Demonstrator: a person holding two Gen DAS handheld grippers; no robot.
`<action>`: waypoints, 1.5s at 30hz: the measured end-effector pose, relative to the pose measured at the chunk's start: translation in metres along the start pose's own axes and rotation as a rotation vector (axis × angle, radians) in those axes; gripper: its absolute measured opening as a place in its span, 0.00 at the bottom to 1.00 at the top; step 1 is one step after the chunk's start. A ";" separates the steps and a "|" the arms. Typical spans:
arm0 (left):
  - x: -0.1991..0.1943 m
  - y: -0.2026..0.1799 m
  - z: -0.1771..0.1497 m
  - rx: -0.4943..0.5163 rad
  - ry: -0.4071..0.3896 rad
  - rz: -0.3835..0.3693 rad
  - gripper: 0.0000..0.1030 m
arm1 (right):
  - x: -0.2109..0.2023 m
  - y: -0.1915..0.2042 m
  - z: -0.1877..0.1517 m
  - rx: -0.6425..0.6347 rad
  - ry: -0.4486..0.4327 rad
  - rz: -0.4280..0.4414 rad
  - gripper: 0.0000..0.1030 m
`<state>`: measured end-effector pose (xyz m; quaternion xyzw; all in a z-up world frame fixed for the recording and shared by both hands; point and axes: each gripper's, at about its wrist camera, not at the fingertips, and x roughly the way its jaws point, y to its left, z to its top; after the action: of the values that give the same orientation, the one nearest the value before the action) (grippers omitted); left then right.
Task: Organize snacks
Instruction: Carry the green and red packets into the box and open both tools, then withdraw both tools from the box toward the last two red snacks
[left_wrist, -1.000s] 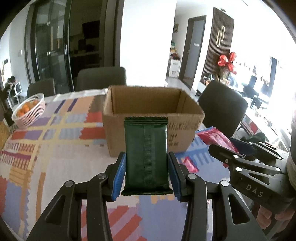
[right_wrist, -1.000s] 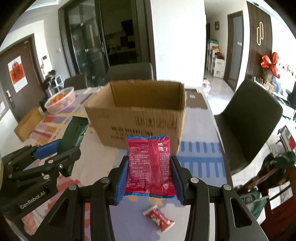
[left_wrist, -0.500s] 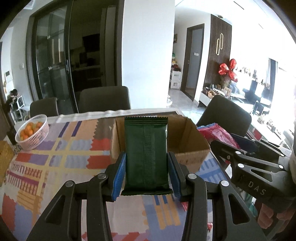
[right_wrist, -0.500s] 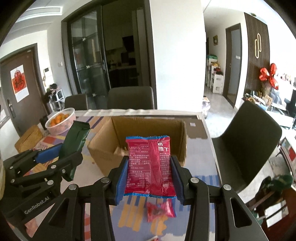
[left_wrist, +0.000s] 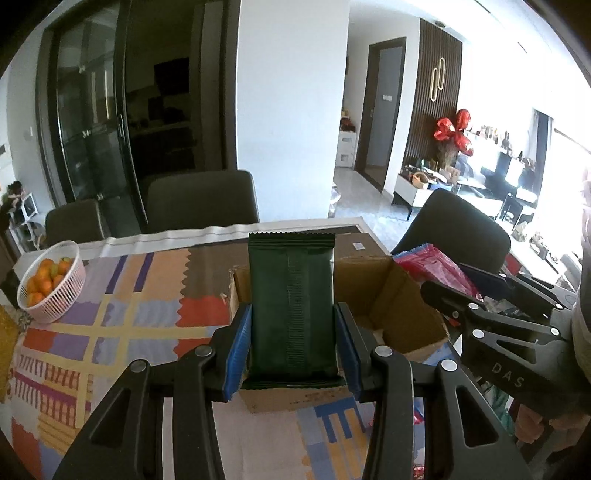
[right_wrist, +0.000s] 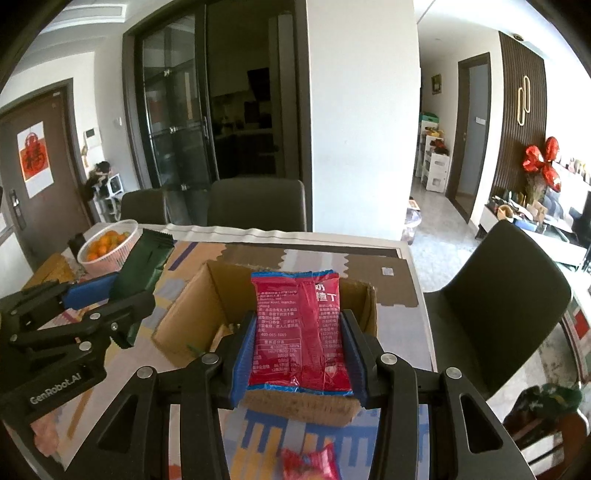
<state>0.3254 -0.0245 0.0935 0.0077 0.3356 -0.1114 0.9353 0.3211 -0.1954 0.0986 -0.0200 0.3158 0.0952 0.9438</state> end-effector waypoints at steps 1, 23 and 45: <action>0.005 0.001 0.002 0.000 0.009 -0.006 0.42 | 0.005 -0.001 0.002 -0.003 0.007 -0.006 0.43; 0.027 -0.011 0.001 0.075 0.080 0.052 0.59 | 0.027 -0.005 -0.005 -0.022 0.038 -0.067 0.58; -0.066 -0.051 -0.075 0.123 -0.012 0.049 0.69 | -0.069 -0.001 -0.076 -0.079 -0.022 -0.018 0.58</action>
<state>0.2184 -0.0547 0.0801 0.0729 0.3224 -0.1088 0.9375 0.2222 -0.2156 0.0796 -0.0592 0.3013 0.0995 0.9465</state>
